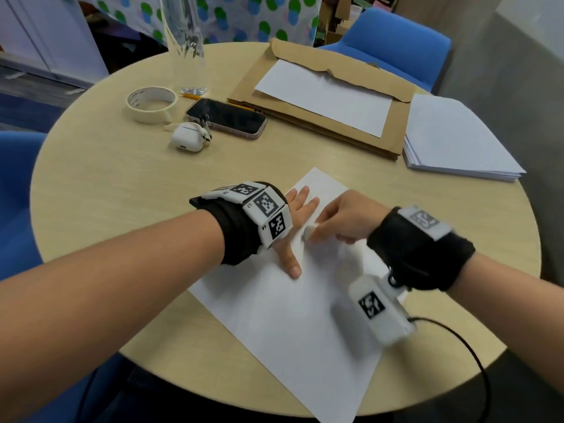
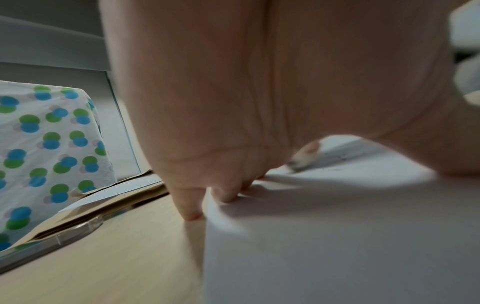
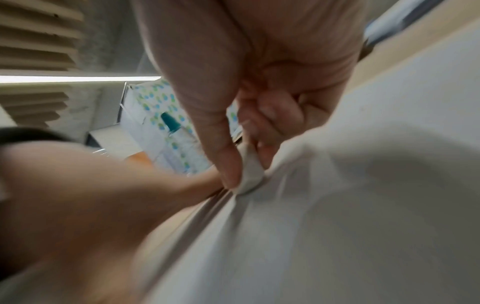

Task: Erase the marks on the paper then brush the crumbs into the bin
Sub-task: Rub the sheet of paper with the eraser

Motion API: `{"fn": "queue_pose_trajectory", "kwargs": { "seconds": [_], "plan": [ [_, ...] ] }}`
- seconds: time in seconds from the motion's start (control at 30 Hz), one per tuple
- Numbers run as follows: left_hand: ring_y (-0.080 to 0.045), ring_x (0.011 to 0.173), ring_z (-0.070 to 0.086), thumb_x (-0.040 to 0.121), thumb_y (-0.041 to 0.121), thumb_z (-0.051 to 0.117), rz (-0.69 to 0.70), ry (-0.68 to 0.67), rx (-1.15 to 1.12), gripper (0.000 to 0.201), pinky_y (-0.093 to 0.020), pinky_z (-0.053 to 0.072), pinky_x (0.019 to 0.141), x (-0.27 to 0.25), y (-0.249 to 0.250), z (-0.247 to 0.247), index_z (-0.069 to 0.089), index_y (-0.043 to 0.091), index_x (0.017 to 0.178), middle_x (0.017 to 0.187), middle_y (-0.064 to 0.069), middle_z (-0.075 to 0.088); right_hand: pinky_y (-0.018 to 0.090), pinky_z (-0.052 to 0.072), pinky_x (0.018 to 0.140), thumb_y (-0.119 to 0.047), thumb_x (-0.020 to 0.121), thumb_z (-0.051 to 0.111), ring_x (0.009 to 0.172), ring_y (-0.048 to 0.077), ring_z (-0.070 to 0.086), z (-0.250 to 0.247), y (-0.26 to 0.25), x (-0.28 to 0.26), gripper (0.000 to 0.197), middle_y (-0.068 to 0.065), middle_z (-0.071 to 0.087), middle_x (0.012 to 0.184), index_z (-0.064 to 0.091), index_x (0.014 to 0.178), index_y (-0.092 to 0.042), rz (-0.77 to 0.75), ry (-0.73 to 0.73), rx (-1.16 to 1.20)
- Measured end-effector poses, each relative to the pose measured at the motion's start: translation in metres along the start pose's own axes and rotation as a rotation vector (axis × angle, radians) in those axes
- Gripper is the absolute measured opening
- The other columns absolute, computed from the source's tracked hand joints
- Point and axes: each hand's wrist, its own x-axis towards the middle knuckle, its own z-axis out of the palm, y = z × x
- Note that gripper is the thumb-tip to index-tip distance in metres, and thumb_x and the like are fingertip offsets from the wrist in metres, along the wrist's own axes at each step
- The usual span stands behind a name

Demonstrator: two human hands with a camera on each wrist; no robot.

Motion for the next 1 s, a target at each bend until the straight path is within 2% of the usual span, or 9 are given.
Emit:
{"fn": "queue_pose_trajectory", "kwargs": {
  "seconds": [0.07,0.13,0.23,0.33,0.47,0.57,0.7,0.87,1.0],
  "plan": [
    [-0.029,0.144,-0.018,0.057,0.064,0.074,0.006,0.003,-0.006,0.141,-0.049,0.002,0.116,-0.001,0.000,0.000,-0.025,0.015,0.145,0.153,-0.010,-0.027,0.023,0.038,0.051,-0.018,0.067,0.080,0.052,0.013,0.043,-0.008,-0.001,0.010,0.013,0.002,0.052,0.056,0.069,0.069,-0.010,0.026,0.109,0.062],
    [-0.029,0.144,-0.018,0.057,0.065,0.074,0.002,0.010,-0.005,0.142,-0.049,0.002,0.116,-0.002,0.001,0.000,-0.025,0.016,0.145,0.154,-0.011,-0.027,0.024,0.037,0.050,-0.017,0.068,0.079,0.052,0.013,0.044,-0.002,0.000,0.009,0.014,0.001,0.052,0.056,0.066,0.067,-0.010,0.005,0.139,0.066],
    [-0.028,0.144,-0.018,0.057,0.063,0.075,0.002,0.024,-0.001,0.142,-0.048,0.001,0.116,-0.001,0.001,0.002,-0.024,0.013,0.145,0.153,-0.012,-0.027,0.024,0.036,0.053,-0.017,0.067,0.078,0.055,0.011,0.043,0.021,0.003,-0.010,0.015,0.000,0.051,0.058,0.065,0.068,-0.009,-0.057,0.039,-0.016],
    [-0.029,0.143,-0.019,0.058,0.062,0.075,0.004,0.018,-0.006,0.141,-0.048,0.000,0.116,-0.002,0.003,0.001,-0.024,0.012,0.145,0.153,-0.012,-0.028,0.022,0.033,0.050,-0.020,0.067,0.079,0.055,0.011,0.041,0.019,0.002,-0.013,0.014,0.000,0.053,0.062,0.068,0.070,-0.011,-0.032,-0.025,-0.007],
    [-0.029,0.144,-0.018,0.060,0.063,0.074,0.002,0.015,-0.007,0.139,-0.048,0.002,0.116,-0.004,0.002,0.000,-0.024,0.013,0.145,0.154,-0.012,-0.026,0.022,0.027,0.042,-0.014,0.067,0.077,0.046,0.014,0.035,-0.003,0.000,0.006,0.022,0.009,0.054,0.069,0.072,0.081,0.002,0.062,0.131,0.142],
    [-0.029,0.144,-0.018,0.059,0.064,0.074,-0.007,0.018,0.013,0.140,-0.047,0.001,0.116,-0.003,0.005,0.000,-0.024,0.012,0.145,0.153,-0.013,-0.027,0.022,0.031,0.045,-0.015,0.067,0.077,0.049,0.012,0.041,0.012,-0.002,0.000,0.013,0.002,0.055,0.063,0.067,0.068,-0.007,0.020,0.116,0.059],
    [-0.030,0.143,-0.019,0.059,0.064,0.074,-0.018,0.012,0.025,0.141,-0.047,0.000,0.116,-0.002,0.006,0.000,-0.025,0.011,0.144,0.153,-0.013,-0.027,0.021,0.034,0.049,-0.019,0.065,0.079,0.057,0.010,0.046,0.020,-0.004,-0.007,0.020,-0.002,0.052,0.059,0.061,0.062,-0.014,-0.016,0.055,-0.041],
    [-0.028,0.144,-0.017,0.058,0.066,0.073,-0.012,-0.003,0.019,0.141,-0.048,0.002,0.116,-0.002,0.002,-0.001,-0.026,0.016,0.144,0.153,-0.011,-0.027,0.021,0.033,0.049,-0.020,0.068,0.079,0.062,0.010,0.048,-0.004,0.004,0.002,0.012,-0.003,0.057,0.067,0.069,0.072,-0.015,0.022,0.172,0.019],
    [-0.027,0.144,-0.020,0.057,0.067,0.073,-0.026,-0.019,0.013,0.142,-0.047,0.000,0.116,0.002,0.001,-0.001,-0.028,0.016,0.143,0.152,-0.010,-0.031,0.022,0.041,0.058,-0.019,0.067,0.077,0.060,0.008,0.050,0.015,0.011,-0.019,0.018,-0.006,0.057,0.057,0.063,0.056,-0.020,-0.049,0.030,-0.071]
  ]
}}
